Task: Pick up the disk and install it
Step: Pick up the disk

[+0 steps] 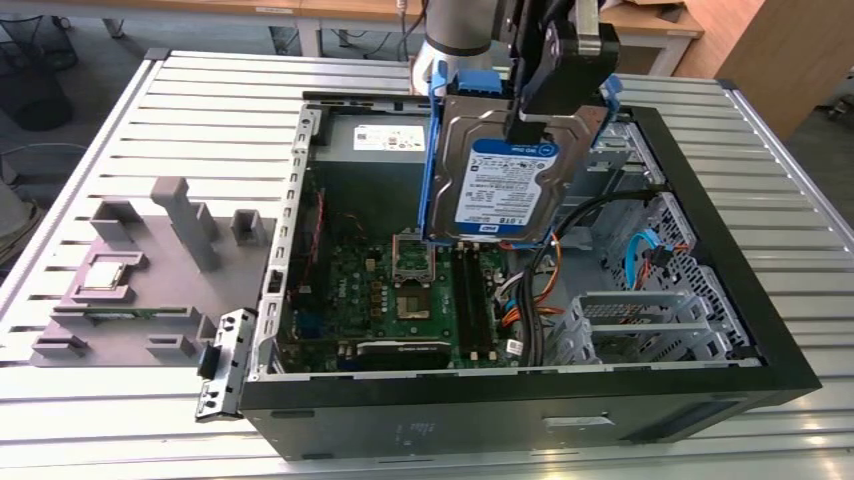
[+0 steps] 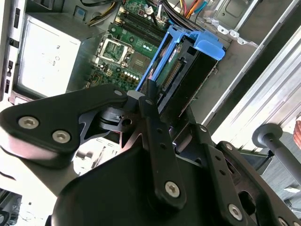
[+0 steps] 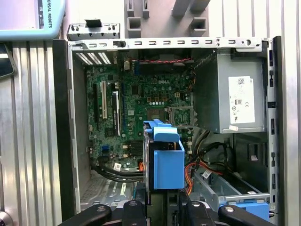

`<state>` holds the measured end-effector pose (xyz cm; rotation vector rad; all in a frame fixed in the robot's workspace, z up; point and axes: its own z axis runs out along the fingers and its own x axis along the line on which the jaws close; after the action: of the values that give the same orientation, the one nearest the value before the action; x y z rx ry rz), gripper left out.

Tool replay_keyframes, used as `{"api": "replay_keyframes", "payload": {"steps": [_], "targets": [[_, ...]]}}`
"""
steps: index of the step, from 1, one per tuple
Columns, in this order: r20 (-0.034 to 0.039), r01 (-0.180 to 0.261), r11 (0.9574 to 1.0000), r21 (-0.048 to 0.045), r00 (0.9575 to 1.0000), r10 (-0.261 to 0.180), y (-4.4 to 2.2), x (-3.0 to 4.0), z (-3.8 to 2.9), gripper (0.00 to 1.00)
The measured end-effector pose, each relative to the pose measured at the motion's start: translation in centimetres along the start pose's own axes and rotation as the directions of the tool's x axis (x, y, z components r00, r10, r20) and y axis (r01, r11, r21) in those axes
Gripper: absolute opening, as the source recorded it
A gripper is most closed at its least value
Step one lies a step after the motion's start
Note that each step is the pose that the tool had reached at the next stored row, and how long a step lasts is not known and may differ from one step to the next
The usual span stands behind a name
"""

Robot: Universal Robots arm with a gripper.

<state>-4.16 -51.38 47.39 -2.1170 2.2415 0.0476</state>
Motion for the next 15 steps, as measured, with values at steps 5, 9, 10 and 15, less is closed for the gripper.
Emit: {"api": "replay_keyframes", "payload": {"steps": [5, 9, 10, 15], "targets": [[0.0, 0.0, 1.0, 0.0, 1.0, 0.0, -0.19, 0.02, 0.0, 0.35], [0.0, 0.0, 1.0, -0.0001, 1.0, 0.0, -0.83, 0.09, 0.01, 0.35], [-0.0001, 0.0, 1.0, -0.0001, 1.0, 0.0, -1.01, 0.11, 0.01, 0.35], [0.0, 0.0, 1.0, -0.0004, 1.0, 0.0, -2.01, 0.21, 0.02, 0.35]]}}
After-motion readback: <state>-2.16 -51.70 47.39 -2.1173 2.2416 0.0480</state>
